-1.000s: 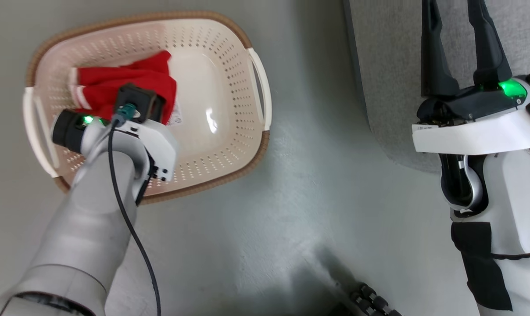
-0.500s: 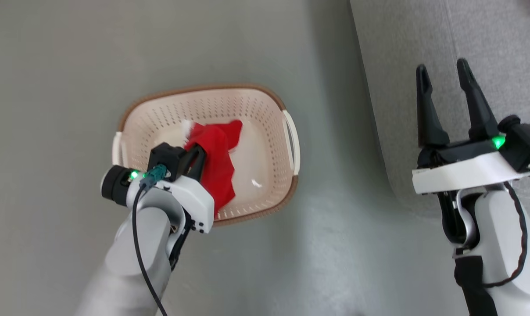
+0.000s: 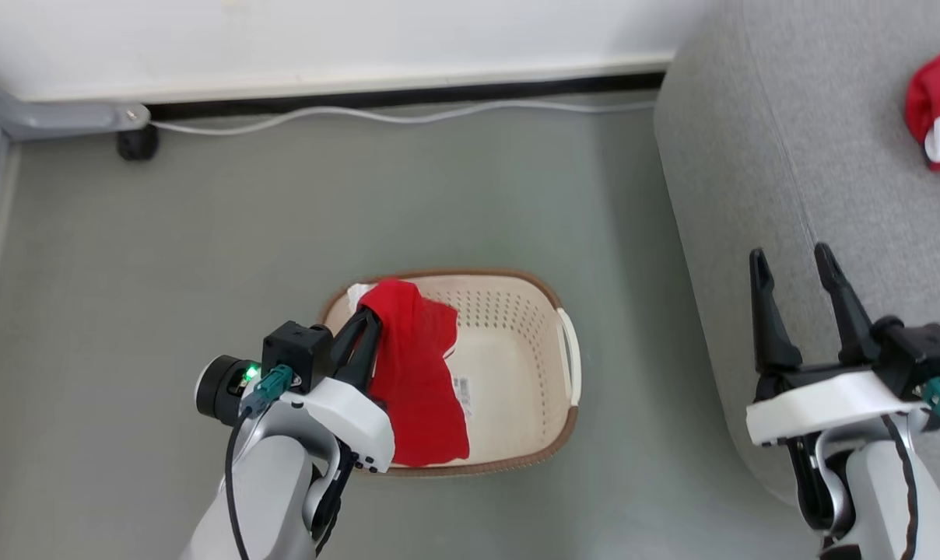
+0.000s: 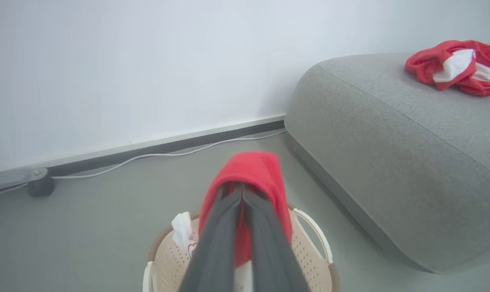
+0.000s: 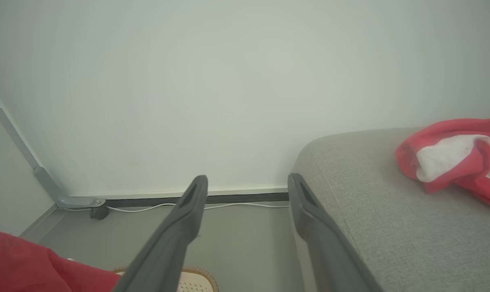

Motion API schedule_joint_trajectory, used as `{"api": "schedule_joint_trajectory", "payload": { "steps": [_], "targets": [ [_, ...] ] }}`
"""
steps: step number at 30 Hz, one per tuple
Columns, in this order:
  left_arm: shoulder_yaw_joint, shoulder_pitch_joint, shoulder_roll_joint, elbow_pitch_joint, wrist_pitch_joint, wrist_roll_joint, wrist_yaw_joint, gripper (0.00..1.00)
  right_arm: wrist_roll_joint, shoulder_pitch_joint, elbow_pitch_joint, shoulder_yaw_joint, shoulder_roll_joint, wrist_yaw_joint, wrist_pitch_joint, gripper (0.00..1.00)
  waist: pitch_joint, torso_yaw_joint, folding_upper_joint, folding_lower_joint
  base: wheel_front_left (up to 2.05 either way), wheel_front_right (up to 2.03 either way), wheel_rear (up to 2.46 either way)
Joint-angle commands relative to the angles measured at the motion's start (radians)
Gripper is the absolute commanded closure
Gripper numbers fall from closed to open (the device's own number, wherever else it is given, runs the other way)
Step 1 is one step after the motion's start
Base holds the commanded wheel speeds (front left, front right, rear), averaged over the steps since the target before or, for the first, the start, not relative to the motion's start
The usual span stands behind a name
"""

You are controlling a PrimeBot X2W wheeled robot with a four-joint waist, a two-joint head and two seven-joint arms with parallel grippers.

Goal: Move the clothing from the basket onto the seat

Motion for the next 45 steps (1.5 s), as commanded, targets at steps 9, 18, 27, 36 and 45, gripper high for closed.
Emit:
{"api": "schedule_joint_trajectory", "payload": {
  "steps": [9,18,27,36,45],
  "targets": [
    [0.042,0.054,0.01,-0.188,-0.01,-0.002,-0.019,1.0,0.004,0.076,0.011,0.005,0.0,0.003,-0.006,0.0,-0.152,0.08,0.0,0.0,0.0,0.0,0.0],
    [0.044,0.015,0.014,-0.282,-0.01,0.002,-0.034,1.0,0.016,0.11,0.039,0.006,0.0,0.003,-0.006,0.0,-0.209,0.094,0.0,0.0,0.0,0.0,0.0],
    [0.038,-0.088,0.044,-0.346,0.02,-0.008,-0.043,1.0,0.022,0.131,0.053,0.011,0.0,0.003,-0.006,0.0,-0.222,0.091,0.0,0.0,0.0,0.0,0.0],
    [0.028,-0.16,0.054,-0.371,0.046,-0.022,-0.047,1.0,0.024,0.128,0.059,0.014,0.0,0.003,-0.006,0.0,-0.218,0.08,0.0,0.0,0.0,0.0,0.0],
    [0.017,-0.185,0.051,-0.356,0.04,-0.033,-0.046,1.0,0.05,0.081,0.002,0.079,0.0,0.003,-0.006,0.0,-0.21,0.074,0.0,0.0,0.0,0.0,0.0]
  ]
}}
